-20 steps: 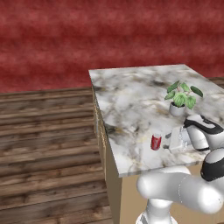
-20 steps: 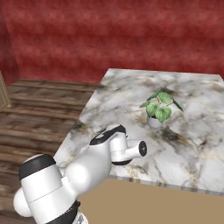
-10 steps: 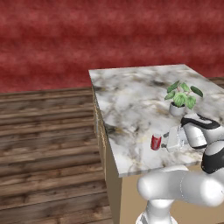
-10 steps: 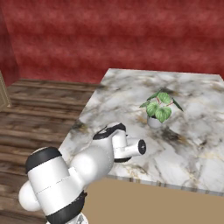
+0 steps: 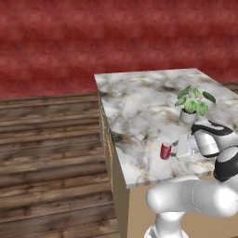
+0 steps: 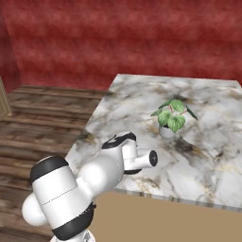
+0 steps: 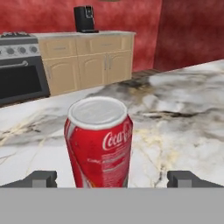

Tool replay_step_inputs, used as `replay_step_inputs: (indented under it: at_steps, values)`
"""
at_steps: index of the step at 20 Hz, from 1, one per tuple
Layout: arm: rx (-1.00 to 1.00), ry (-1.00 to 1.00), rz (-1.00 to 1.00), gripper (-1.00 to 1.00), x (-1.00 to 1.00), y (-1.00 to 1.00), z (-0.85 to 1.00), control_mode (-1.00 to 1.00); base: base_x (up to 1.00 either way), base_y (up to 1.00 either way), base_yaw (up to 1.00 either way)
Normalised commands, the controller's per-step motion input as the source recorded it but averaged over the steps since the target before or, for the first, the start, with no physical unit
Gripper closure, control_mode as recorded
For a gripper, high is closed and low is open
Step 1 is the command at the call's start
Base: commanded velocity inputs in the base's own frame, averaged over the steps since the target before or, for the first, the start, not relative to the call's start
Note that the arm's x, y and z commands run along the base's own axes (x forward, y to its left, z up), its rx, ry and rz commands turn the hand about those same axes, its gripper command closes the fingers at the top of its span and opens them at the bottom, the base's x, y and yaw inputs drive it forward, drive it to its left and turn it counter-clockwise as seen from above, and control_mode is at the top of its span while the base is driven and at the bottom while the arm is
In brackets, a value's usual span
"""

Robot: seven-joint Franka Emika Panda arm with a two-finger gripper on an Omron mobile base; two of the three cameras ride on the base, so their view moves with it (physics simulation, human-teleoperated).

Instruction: Pick the can from the counter and place it in the open cabinet.

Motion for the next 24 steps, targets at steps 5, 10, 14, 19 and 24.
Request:
replay_step_inputs:
  at_steps: [5, 10, 14, 19, 24]
  values:
    - [0.00, 0.00, 0.00, -1.00, 0.01, 0.20, -0.03, -1.00, 0.00, 0.00, 0.00]
    - [0.00, 0.00, 0.00, -1.00, 0.00, 0.17, 0.00, -1.00, 0.00, 0.00, 0.00]
    - [0.00, 0.00, 0.00, -1.00, 0.00, 0.16, 0.00, -1.00, 0.00, 0.00, 0.00]
    - [0.00, 0.00, 0.00, -1.00, 0.00, 0.11, 0.00, -1.00, 0.00, 0.00, 0.00]
    - [0.00, 0.00, 0.00, -1.00, 0.00, 0.00, 0.00, -1.00, 0.00, 0.00, 0.00]
